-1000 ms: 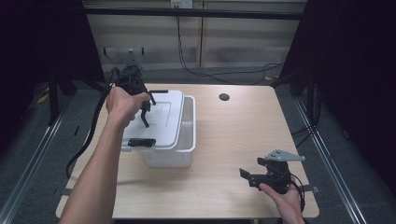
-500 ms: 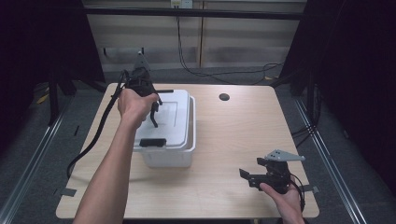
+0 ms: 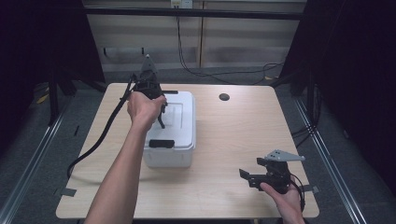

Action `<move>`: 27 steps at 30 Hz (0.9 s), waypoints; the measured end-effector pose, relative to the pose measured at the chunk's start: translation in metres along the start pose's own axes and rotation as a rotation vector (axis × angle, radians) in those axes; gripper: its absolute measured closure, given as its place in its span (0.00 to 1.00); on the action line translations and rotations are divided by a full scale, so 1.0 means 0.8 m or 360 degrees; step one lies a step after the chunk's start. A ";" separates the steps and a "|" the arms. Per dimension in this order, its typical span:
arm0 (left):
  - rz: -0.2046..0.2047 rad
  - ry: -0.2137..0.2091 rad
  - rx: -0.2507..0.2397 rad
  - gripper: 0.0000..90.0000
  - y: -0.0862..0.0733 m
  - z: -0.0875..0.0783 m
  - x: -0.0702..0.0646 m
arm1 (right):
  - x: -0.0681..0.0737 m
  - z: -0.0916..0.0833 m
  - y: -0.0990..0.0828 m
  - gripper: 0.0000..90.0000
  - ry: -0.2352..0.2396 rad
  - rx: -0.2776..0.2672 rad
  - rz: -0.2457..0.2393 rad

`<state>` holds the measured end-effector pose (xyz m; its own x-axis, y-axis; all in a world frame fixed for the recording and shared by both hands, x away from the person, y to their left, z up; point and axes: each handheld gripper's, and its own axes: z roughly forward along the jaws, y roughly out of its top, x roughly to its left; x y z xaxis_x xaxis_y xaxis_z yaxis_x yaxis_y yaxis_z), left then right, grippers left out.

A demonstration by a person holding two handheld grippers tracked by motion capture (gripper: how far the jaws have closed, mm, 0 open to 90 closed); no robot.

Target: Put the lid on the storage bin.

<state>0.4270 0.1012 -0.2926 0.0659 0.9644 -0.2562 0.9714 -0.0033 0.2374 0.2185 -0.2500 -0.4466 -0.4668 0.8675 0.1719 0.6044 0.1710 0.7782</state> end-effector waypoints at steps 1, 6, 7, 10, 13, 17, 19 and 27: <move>0.0003 -0.0016 0.0010 0.94 0.000 0.001 0.000 | 0.000 0.000 0.000 0.15 -0.0002 0.0001 0.0000; -0.0008 -0.0034 -0.0003 0.94 0.000 0.007 -0.003 | 0.000 0.000 0.000 0.15 -0.0002 0.0003 -0.0001; -0.0002 -0.0034 0.0008 0.94 0.001 0.006 -0.003 | 0.000 0.000 0.000 0.15 -0.0001 0.0002 -0.0002; -0.0012 -0.0035 0.0006 0.94 0.002 0.006 -0.001 | -0.001 0.000 0.000 0.15 -0.0004 0.0003 -0.0003; -0.0017 -0.0028 -0.0014 0.94 0.002 0.006 0.001 | 0.000 0.000 0.000 0.15 -0.0002 0.0005 0.0000; -0.0042 -0.0030 -0.0006 0.94 0.002 0.010 0.001 | 0.000 0.000 0.000 0.15 0.0001 0.0002 -0.0006; -0.0050 -0.0035 -0.0003 0.94 0.003 0.011 0.002 | 0.000 0.000 0.000 0.15 -0.0001 0.0002 -0.0003; -0.0048 -0.0052 0.0025 0.94 0.004 0.020 0.007 | -0.001 0.000 0.000 0.15 -0.0001 0.0004 -0.0001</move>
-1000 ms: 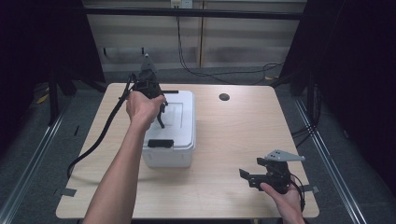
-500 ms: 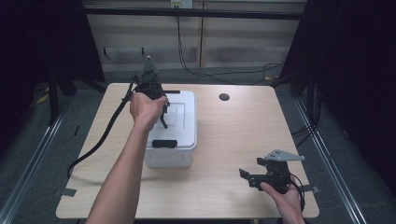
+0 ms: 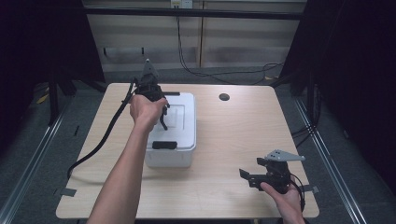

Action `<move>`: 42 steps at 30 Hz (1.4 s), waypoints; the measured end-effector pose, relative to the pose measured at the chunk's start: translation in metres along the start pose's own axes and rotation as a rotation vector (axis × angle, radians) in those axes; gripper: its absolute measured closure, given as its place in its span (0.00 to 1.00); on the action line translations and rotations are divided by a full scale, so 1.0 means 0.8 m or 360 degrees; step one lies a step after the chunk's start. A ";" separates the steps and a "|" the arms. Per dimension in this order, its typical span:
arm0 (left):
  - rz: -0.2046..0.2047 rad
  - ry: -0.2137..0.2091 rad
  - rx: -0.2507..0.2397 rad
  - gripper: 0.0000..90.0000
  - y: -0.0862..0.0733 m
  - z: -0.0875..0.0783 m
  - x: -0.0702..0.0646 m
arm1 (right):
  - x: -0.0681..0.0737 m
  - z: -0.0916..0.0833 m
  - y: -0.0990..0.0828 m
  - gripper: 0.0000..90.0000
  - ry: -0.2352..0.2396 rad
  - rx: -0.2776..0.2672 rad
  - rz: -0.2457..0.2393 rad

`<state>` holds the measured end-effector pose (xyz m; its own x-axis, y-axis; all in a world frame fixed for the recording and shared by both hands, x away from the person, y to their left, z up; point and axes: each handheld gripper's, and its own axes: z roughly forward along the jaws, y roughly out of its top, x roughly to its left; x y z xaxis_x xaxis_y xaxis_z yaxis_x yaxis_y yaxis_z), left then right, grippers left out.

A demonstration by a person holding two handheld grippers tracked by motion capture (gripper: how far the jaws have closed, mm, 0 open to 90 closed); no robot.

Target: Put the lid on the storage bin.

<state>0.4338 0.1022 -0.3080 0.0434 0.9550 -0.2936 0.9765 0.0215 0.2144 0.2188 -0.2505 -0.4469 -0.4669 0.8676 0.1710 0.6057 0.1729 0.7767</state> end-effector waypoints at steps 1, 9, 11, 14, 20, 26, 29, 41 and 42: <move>0.0000 0.0000 0.0000 0.94 0.000 0.000 0.000 | 0.000 0.000 0.000 0.15 0.0000 0.0000 0.0000; 0.0017 -0.0007 -0.0013 0.93 0.000 0.003 0.001 | 0.000 0.000 0.000 0.15 -0.0001 -0.0002 -0.0002; 0.0041 -0.0021 0.0001 0.93 0.000 0.004 0.002 | 0.000 0.000 0.000 0.15 -0.0003 -0.0002 -0.0003; 0.0061 -0.0015 -0.0005 0.93 0.000 0.005 0.003 | 0.000 0.000 0.000 0.15 -0.0003 -0.0002 -0.0003; 0.0051 -0.0038 0.0015 0.92 -0.001 0.013 0.011 | 0.000 0.000 0.000 0.15 -0.0004 -0.0002 -0.0005; 0.0064 -0.0065 0.0021 0.89 -0.001 0.017 0.018 | 0.000 0.000 0.000 0.15 -0.0007 0.0004 -0.0003; 0.0083 -0.0065 0.0025 0.87 0.000 0.016 0.018 | 0.000 0.000 0.000 0.15 -0.0004 0.0001 -0.0006; 0.0216 -0.0081 -0.0053 0.57 -0.002 0.012 0.018 | 0.001 0.000 0.000 0.15 -0.0001 0.0000 -0.0006; 0.0216 -0.0081 -0.0053 0.54 -0.002 0.012 0.018 | 0.002 0.000 0.000 0.15 -0.0001 0.0000 -0.0004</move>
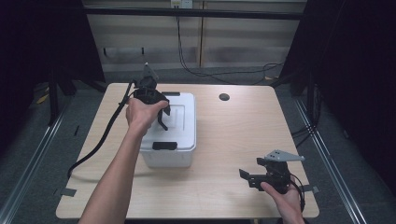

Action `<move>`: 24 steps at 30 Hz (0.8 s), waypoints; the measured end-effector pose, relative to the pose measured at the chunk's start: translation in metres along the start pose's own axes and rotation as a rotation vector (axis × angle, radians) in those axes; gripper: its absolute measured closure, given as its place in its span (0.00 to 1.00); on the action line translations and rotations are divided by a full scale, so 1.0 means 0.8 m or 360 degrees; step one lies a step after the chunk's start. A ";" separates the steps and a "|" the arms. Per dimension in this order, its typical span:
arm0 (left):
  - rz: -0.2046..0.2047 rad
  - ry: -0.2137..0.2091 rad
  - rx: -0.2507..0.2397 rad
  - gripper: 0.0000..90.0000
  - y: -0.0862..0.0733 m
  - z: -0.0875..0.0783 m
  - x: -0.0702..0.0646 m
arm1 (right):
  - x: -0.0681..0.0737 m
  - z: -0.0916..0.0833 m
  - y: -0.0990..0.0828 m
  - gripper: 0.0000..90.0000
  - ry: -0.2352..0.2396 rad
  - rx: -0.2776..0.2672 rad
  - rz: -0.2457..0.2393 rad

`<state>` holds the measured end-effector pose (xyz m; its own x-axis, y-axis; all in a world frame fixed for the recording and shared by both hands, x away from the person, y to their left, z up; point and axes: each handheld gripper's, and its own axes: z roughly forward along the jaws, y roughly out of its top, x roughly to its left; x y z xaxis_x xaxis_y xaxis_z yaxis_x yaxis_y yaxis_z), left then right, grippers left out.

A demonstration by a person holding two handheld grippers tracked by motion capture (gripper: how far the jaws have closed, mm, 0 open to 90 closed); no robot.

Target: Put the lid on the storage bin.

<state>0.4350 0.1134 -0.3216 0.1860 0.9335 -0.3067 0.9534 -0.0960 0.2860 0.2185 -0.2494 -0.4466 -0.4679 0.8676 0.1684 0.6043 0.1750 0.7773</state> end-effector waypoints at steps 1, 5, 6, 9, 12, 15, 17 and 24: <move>0.0017 -0.0036 0.0002 0.49 0.000 -0.001 0.000 | 0.000 0.000 0.000 0.15 0.0000 0.0002 -0.0004; 0.0086 -0.0098 -0.0024 0.38 -0.001 -0.005 -0.001 | 0.000 0.000 0.000 0.15 -0.0001 0.0004 -0.0003; 0.0115 -0.0100 -0.0032 0.35 -0.001 -0.006 0.000 | 0.000 0.000 0.000 0.15 0.0000 0.0002 -0.0005; 0.0150 -0.0126 -0.0065 0.29 -0.003 -0.006 0.001 | 0.000 0.000 0.000 0.15 -0.0002 0.0003 -0.0002; 0.0216 -0.0163 -0.0074 0.26 -0.005 -0.007 0.003 | 0.000 0.000 0.000 0.15 -0.0001 0.0003 -0.0003; 0.0274 -0.0161 -0.0097 0.25 -0.007 -0.009 0.003 | 0.000 0.001 0.000 0.15 -0.0002 0.0005 -0.0003; 0.0355 -0.0207 -0.0165 0.21 -0.013 -0.016 0.004 | -0.001 0.002 0.000 0.15 -0.0004 0.0005 -0.0003; 0.0537 -0.0174 -0.0310 0.18 -0.025 -0.032 0.009 | -0.001 0.001 0.000 0.15 -0.0008 0.0004 -0.0001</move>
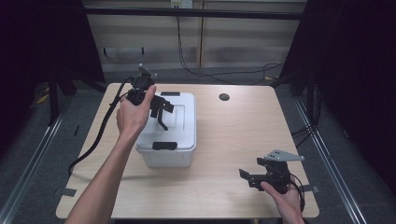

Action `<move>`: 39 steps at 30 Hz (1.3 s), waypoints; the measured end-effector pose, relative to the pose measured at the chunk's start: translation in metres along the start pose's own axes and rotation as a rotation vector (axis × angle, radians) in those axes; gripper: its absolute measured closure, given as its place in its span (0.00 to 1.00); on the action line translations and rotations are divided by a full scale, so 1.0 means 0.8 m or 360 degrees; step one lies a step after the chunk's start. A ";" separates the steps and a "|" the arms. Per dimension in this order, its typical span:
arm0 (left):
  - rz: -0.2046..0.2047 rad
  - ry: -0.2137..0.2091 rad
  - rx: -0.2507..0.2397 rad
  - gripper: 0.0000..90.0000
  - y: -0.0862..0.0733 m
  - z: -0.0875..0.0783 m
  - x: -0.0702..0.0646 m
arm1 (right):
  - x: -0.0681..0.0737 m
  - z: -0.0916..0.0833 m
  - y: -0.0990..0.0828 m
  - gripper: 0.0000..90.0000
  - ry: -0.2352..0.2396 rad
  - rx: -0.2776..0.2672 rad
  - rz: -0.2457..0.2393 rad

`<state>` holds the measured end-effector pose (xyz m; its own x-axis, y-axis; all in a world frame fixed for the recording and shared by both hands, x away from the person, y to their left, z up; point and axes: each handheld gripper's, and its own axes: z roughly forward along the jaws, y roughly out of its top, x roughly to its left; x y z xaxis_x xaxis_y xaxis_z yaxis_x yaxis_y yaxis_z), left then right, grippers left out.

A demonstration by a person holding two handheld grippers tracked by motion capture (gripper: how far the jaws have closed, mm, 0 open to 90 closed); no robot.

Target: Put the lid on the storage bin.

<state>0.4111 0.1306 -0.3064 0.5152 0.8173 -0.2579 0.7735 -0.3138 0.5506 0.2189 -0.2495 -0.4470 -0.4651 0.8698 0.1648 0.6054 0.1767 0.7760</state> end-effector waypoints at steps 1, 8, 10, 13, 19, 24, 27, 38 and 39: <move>0.0000 0.0000 0.0000 0.19 0.000 0.000 0.000 | 0.000 0.000 0.000 0.15 0.0000 0.0000 0.0000; 0.0096 0.0007 -0.0108 0.20 -0.024 -0.009 0.016 | 0.000 0.000 0.000 0.15 -0.0001 0.0002 -0.0002; 0.0077 -0.0013 -0.0138 0.20 -0.032 -0.012 0.025 | 0.000 0.000 0.000 0.15 0.0001 0.0000 -0.0007; 0.0066 -0.0037 -0.0177 0.20 -0.045 -0.020 0.041 | 0.000 0.001 0.000 0.15 -0.0001 0.0005 -0.0005; 0.0043 -0.0094 -0.0331 0.19 -0.074 -0.042 0.072 | 0.000 0.001 0.001 0.15 -0.0006 0.0007 -0.0002; 0.0031 -0.0105 -0.0358 0.19 -0.094 -0.048 0.089 | 0.000 0.001 0.001 0.15 -0.0011 0.0005 -0.0003; 0.0006 -0.0092 -0.0345 0.18 -0.101 -0.051 0.095 | 0.000 0.001 0.001 0.15 -0.0007 0.0005 -0.0004; 0.0105 -0.0094 -0.0373 0.18 -0.149 -0.071 0.113 | -0.001 0.000 0.000 0.15 -0.0013 0.0002 0.0013; 0.0106 -0.0112 -0.0368 0.18 -0.153 -0.073 0.115 | -0.001 0.000 0.000 0.15 -0.0013 0.0000 0.0013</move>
<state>0.3424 0.2722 -0.3512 0.5929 0.7603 -0.2653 0.6362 -0.2403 0.7331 0.2193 -0.2500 -0.4471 -0.4549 0.8749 0.1660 0.6093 0.1699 0.7745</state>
